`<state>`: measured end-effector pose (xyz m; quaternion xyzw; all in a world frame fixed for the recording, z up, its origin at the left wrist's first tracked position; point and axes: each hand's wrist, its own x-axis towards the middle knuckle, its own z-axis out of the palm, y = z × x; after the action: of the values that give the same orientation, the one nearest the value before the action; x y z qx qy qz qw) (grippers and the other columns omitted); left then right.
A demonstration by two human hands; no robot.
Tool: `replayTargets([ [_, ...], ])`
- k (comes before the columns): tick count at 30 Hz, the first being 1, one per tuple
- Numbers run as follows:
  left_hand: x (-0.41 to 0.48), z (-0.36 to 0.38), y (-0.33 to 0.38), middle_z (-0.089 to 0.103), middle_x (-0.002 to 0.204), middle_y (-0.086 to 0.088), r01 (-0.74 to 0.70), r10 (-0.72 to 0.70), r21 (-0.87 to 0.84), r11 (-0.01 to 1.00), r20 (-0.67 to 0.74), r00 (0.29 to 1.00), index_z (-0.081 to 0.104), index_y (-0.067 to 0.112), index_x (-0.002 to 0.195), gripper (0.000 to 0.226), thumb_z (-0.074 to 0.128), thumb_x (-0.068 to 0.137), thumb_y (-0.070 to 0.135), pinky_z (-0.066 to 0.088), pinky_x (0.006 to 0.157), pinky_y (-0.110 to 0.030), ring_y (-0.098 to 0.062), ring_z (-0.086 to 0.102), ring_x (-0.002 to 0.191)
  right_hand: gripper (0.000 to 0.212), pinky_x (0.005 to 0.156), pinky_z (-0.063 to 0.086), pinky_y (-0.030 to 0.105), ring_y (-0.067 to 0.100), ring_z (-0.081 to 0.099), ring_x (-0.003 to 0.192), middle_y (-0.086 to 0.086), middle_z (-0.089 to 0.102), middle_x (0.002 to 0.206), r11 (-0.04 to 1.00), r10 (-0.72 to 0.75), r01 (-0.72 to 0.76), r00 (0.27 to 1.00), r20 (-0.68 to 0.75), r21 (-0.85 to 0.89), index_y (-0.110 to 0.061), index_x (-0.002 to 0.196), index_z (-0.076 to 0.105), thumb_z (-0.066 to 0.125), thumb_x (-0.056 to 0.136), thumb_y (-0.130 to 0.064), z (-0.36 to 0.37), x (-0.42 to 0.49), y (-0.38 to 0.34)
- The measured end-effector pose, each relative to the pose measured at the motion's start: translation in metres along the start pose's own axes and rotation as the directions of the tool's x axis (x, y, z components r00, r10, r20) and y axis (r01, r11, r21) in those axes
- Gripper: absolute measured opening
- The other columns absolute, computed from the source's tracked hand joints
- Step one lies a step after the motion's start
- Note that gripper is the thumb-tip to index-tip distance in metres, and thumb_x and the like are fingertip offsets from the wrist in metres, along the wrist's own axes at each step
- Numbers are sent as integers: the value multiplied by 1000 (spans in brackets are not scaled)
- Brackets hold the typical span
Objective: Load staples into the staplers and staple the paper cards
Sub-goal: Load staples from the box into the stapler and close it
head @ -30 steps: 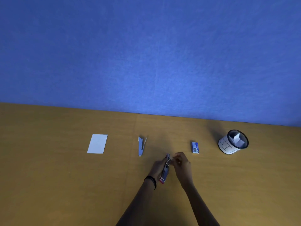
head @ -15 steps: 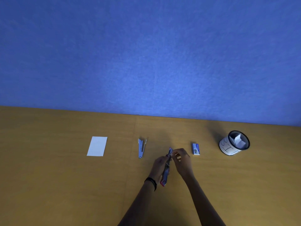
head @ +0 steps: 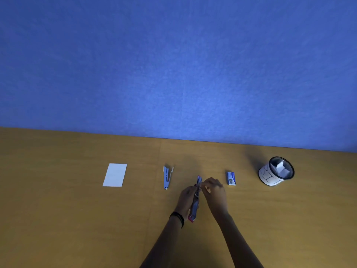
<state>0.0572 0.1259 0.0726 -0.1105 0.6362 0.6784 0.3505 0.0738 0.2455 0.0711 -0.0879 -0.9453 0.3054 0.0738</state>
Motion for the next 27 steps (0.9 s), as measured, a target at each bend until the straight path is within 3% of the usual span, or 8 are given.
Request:
replayTargets([
  [5,2,-6,5,43,57,1,4,-7,-77,997,-42,999,56,13,79,26,41,99,19,35,46,-20,-9,41,48,17,74,50,29,15,60,84,4,68,89,997,-71,71,997,-9,20,-12,97,72,65,83,-5,3,-13,-6],
  [9,8,-13,11,39,55,0,16,-35,-163,986,-118,992,49,13,73,29,39,100,19,29,48,-23,-11,36,46,33,76,47,15,13,61,89,4,63,97,971,-193,186,981,33,148,-11,109,66,58,82,6,1,-29,-10],
  [11,11,-17,14,41,55,-1,28,-56,-156,987,-173,983,49,12,72,34,37,101,26,28,49,-25,-12,38,47,38,76,46,12,11,59,91,3,59,103,960,-236,223,970,62,168,-12,117,61,55,82,2,2,-37,-15],
  [15,16,-26,21,44,52,-1,31,-45,-70,997,-209,977,47,13,61,48,36,101,37,27,46,-25,-14,37,46,45,74,53,20,9,56,97,4,53,113,951,-286,271,955,86,152,-16,131,50,56,86,-13,8,-50,-28],
  [18,17,-31,25,44,52,-1,42,-54,-70,997,-187,981,48,13,59,50,37,100,41,25,49,-27,-15,36,48,38,73,53,19,8,59,95,4,55,112,943,-302,290,952,49,164,-17,127,53,56,90,-23,7,-52,-37],
  [21,18,-34,25,47,51,0,32,-46,-88,996,-163,986,50,14,61,47,38,100,37,30,47,-25,-14,40,45,34,74,54,20,10,61,93,6,58,110,937,-331,324,943,36,133,-13,122,58,61,88,-18,3,-48,-38],
  [24,15,-34,22,53,46,5,5,-14,-75,997,-130,991,58,15,69,43,37,101,35,39,42,-18,-7,47,39,28,76,53,23,12,62,92,5,62,105,945,-295,290,956,8,151,-10,116,61,61,88,-12,-2,-42,-40],
  [27,14,-32,20,57,61,1,23,-26,-37,999,-89,996,67,14,88,30,44,99,29,48,50,-18,-9,55,54,20,72,50,22,6,59,87,1,64,99,950,-261,259,965,-12,174,-11,109,64,58,90,-15,-6,-36,-42],
])
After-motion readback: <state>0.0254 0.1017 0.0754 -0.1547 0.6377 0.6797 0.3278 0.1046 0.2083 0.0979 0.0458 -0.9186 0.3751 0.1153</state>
